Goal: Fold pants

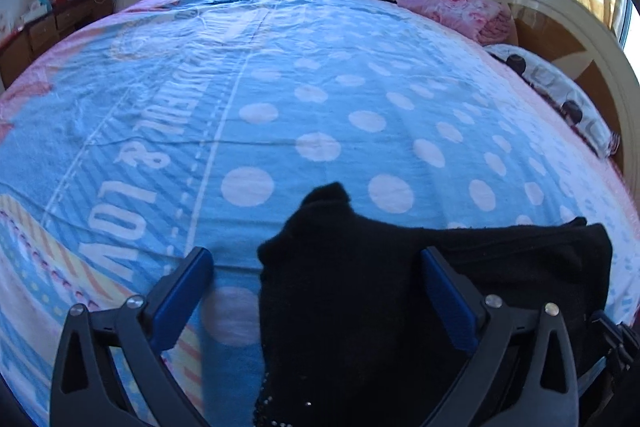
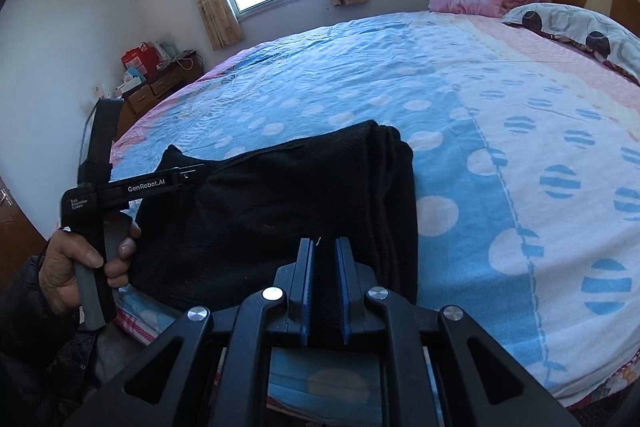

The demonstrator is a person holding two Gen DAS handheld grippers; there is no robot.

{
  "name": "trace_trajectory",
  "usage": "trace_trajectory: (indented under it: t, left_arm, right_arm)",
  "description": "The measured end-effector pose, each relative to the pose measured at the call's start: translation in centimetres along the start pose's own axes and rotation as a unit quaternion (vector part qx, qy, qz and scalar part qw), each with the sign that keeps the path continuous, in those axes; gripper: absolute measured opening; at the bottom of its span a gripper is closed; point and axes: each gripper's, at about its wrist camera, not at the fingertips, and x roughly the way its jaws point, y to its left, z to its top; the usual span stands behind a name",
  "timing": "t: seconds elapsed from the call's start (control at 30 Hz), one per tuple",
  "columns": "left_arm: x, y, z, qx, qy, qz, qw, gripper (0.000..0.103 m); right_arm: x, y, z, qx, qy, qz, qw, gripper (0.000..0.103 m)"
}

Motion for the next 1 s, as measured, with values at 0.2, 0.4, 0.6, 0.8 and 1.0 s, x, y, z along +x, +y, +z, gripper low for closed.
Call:
trace_trajectory:
  t: [0.2, 0.4, 0.6, 0.8, 1.0]
  left_arm:
    - [-3.7, 1.1, 0.0, 0.01, -0.013, 0.014, 0.9998, 0.103]
    - [-8.4, 5.1, -0.3, 0.014, -0.069, 0.084, 0.994, 0.103]
    - [-9.3, 4.5, -3.1, 0.03, -0.065, 0.066, 0.9952, 0.103]
    - [-7.0, 2.3, -5.4, 0.082, -0.031, 0.106, 0.9905, 0.101]
    - [-6.3, 2.9, -6.2, 0.064, -0.023, 0.111, 0.9915, 0.102]
  right_arm:
    - [-0.4, 0.0, 0.0, 0.002, -0.012, 0.004, 1.0, 0.01]
    - [-4.4, 0.6, 0.7, 0.001, -0.111, 0.007, 0.994, 0.013]
    - [-2.7, 2.0, 0.4, -0.016, -0.071, 0.017, 0.997, 0.013]
    - [-1.1, 1.9, 0.1, -0.029, -0.031, -0.015, 0.999, 0.013]
    - [-1.3, 0.9, -0.2, -0.007, -0.031, -0.01, 0.999, 0.013]
